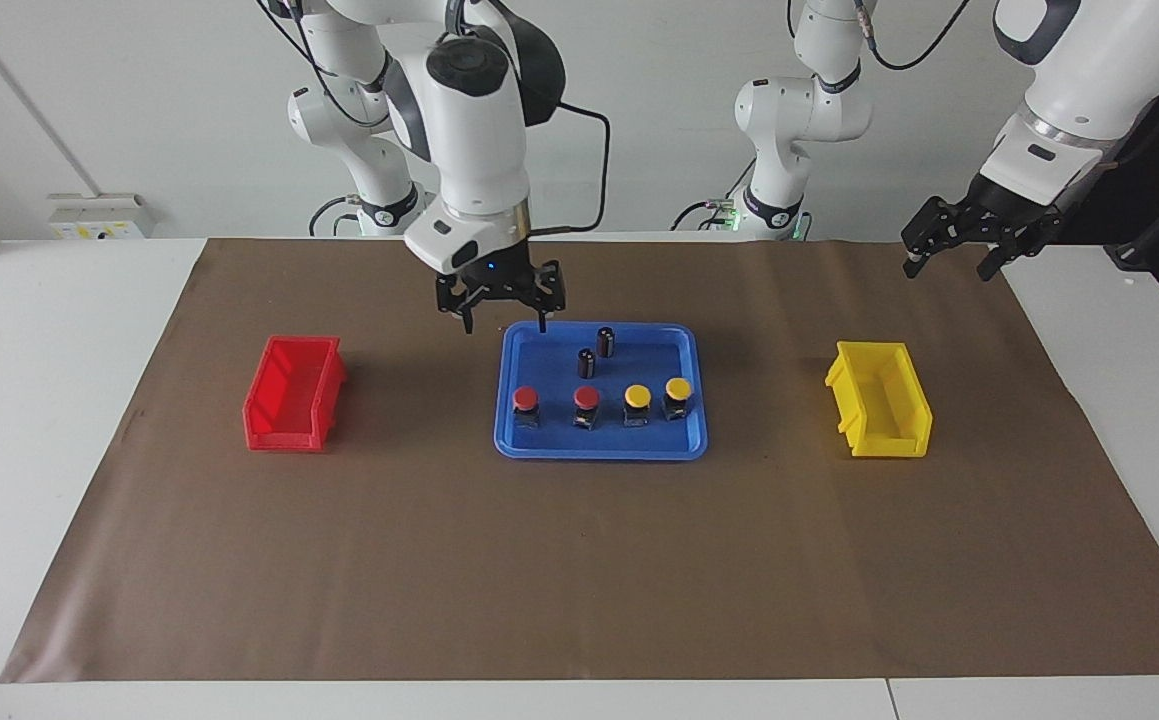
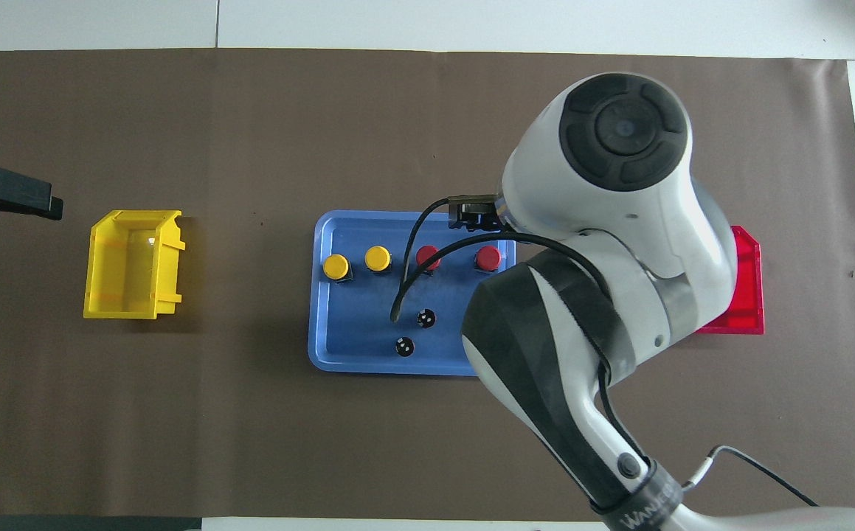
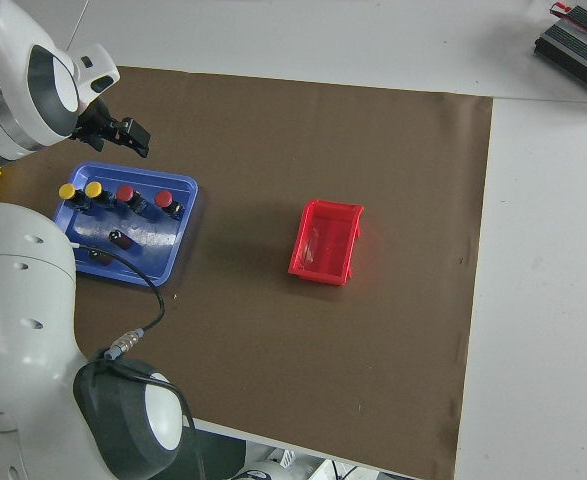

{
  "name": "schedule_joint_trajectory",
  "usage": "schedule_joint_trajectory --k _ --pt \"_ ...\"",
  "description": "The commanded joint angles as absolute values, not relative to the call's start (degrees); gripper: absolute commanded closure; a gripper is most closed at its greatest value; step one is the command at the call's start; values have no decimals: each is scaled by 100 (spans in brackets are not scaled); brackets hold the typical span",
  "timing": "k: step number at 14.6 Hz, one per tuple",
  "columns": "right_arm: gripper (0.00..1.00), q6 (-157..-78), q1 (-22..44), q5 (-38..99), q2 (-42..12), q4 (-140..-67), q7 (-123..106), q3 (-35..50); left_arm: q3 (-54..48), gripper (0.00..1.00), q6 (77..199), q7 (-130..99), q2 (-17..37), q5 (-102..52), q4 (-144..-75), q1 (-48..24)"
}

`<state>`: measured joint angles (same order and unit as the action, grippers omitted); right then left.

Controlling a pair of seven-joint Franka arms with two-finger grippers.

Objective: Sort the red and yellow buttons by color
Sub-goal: 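Reach into the blue tray and grasp a red button with the right gripper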

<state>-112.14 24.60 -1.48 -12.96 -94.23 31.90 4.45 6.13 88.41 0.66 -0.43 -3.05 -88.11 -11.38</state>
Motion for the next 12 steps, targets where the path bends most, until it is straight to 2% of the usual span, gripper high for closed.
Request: schedule_joint_trajectory --k 1,4,9,12 --pt "0 -12539 2407 -141 -765 -11009 3190 422 580 0 8807 141 -176 -404 -8938 -1081" --pt "1 -12647 2540 -149 -984 -11109 3199 413 580 0 8807 141 -176 -404 -8938 -1081" --pt "17 -12971 2540 -167 -1423 -11136 3234 413 580 0 8807 141 -176 -404 -8938 -1081" --pt "18 -13297 2531 -351 -1695 -11101 3243 413 580 0 8798 141 -176 -404 -8938 -1081"
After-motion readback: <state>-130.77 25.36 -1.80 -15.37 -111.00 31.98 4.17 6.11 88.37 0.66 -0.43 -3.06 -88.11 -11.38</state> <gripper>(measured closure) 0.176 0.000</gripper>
